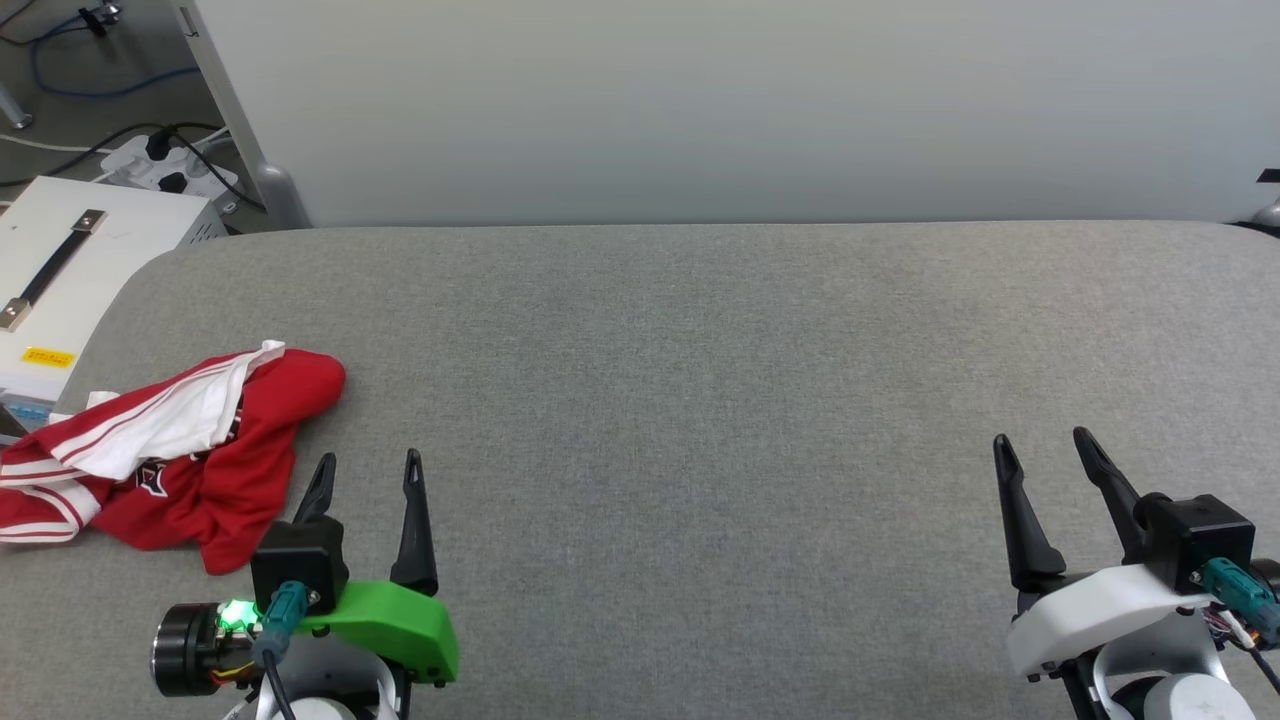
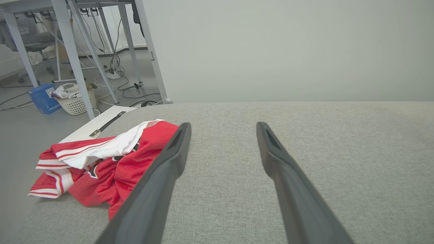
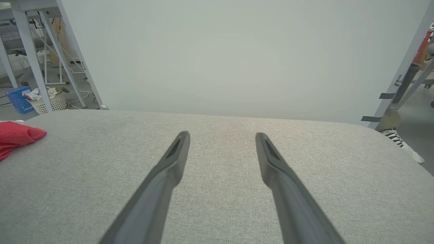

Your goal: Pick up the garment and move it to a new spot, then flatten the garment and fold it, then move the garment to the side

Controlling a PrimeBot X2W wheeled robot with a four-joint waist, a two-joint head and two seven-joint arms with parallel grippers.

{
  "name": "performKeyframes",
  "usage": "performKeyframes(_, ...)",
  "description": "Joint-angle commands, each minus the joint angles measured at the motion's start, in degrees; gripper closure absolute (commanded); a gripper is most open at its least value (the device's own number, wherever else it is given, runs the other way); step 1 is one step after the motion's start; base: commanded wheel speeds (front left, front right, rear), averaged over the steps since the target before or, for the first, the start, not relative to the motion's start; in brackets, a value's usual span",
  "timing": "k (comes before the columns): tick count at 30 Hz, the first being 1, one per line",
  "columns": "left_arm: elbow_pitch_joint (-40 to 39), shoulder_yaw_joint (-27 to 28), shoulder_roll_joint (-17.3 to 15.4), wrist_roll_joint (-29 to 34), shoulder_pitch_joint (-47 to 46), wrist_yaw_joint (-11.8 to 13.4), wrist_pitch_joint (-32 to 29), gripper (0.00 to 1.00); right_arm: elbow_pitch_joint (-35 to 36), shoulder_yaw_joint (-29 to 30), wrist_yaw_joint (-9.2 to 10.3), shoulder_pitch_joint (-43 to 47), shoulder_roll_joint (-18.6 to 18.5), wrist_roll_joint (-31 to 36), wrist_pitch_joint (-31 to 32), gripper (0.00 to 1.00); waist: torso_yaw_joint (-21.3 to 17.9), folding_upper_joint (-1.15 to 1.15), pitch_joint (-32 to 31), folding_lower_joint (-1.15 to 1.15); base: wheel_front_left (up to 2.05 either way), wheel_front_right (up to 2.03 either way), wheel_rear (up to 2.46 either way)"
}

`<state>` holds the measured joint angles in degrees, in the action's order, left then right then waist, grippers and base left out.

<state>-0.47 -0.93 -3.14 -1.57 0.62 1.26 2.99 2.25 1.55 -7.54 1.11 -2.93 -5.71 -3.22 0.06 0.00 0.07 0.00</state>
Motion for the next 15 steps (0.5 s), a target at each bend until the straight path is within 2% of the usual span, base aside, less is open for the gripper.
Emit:
performKeyframes(1, -0.2, -0.1, 0.1, -0.3, -0.1, 0.4, 0.6, 0.00, 0.6, 0.3, 0.01, 0.7, 0.0, -0.8, -0.6, 0.00, 0.0, 0.00, 0.0, 0.00, 0.00, 0.00, 0.00)
performKeyframes(15, 0.1, -0.7, 0.1, -1.2, 0.3, 0.8, 2.4, 0.00, 0.9, 0.3, 0.02, 1.9, 0.0, -2.9, -2.3, 0.00, 0.2, 0.00, 0.0, 0.00, 0.00, 0.00, 0.00)
